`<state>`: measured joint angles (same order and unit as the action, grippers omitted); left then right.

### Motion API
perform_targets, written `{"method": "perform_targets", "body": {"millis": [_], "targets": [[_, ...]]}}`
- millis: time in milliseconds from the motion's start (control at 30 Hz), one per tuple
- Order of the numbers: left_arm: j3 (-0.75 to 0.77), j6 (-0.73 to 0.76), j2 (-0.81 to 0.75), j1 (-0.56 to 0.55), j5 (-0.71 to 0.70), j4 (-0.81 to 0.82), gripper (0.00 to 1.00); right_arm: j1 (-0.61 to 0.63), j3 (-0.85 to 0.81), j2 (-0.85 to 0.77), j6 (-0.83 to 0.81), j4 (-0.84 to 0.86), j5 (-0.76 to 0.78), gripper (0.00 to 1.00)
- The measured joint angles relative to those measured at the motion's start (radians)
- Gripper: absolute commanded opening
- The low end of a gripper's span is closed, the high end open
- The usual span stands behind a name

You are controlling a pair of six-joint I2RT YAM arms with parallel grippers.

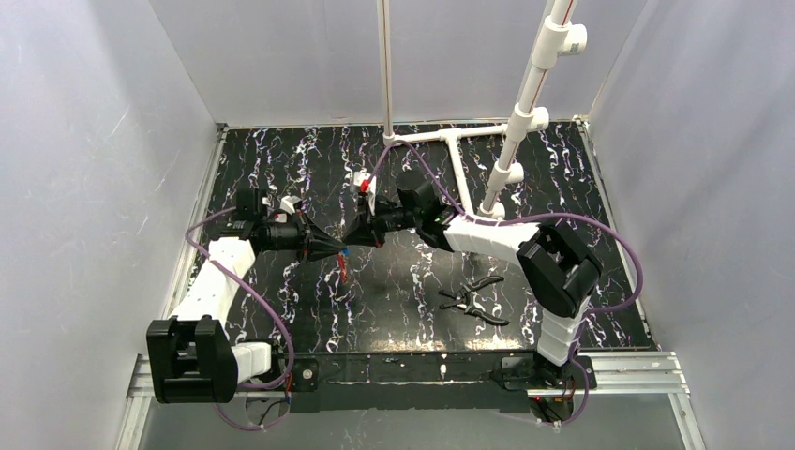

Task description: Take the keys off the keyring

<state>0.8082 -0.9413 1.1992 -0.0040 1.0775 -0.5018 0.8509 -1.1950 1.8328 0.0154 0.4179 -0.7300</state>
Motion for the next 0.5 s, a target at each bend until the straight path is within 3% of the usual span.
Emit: {"method": "perform_targets", "body": {"millis": [233,500], "targets": [[0.060,0.212,-0.003,0.001,-0.140,-0.171,0.00,0.013,0.000,-0.011,0.097,-0.011,0.090,0.01],[0.079,0.315,-0.004,-0.001,-0.234,-0.246,0.00,0.021,0.003,-0.011,0.142,-0.015,0.115,0.01]]}}
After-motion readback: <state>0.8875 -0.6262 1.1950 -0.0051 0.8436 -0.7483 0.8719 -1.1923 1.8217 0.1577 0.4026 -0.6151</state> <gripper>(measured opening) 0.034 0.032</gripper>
